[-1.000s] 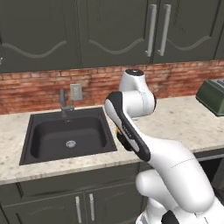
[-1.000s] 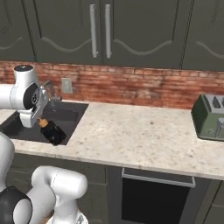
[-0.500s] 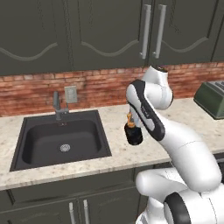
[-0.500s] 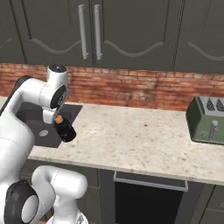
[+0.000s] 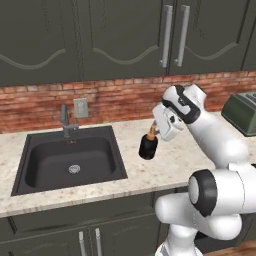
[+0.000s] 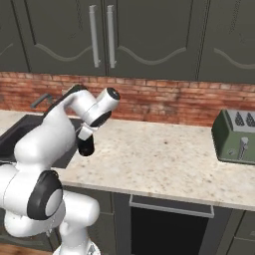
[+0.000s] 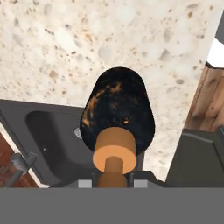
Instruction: Restock the sink supplies by placing the sponge and soap dispenser on the counter and next to the sink. Make sure the soap dispenser is upright.
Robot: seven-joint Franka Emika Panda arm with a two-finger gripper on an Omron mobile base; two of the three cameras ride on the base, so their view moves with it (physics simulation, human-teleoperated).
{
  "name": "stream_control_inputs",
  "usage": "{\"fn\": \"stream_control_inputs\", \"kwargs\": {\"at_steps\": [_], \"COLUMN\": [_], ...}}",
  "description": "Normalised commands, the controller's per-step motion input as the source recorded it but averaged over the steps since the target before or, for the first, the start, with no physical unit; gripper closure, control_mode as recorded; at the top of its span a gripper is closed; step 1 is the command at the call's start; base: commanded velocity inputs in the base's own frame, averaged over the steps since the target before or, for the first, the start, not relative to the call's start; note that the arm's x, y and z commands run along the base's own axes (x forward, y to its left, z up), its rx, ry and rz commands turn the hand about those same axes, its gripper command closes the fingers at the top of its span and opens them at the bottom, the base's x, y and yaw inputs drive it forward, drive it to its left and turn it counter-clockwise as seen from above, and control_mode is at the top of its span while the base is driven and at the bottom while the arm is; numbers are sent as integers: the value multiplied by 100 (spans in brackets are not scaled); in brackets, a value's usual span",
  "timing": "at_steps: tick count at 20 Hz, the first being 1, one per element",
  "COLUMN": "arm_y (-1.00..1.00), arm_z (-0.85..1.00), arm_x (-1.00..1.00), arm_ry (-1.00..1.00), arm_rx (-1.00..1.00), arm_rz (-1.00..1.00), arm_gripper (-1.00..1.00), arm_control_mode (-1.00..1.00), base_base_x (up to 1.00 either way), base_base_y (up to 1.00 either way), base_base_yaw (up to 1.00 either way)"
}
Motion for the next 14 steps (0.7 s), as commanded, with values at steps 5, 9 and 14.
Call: {"fn": "stream_control_inputs", "kwargs": {"at_steps": [5,9,14], "arm_y": [4,11,2], "arm_z": [-44,-14,-3], "arm_x": [58,55,40], "arm_ry": [0,2,2], "arm_rx": [14,1,0], "arm_rz": [14,2,0], "arm_gripper": [100,100,100], "arm_control_mode": [-100,-100,-100], "base_base_x": [0,0,0], "base_base_y": [0,0,0], "base_base_yaw": [0,0,0]}}
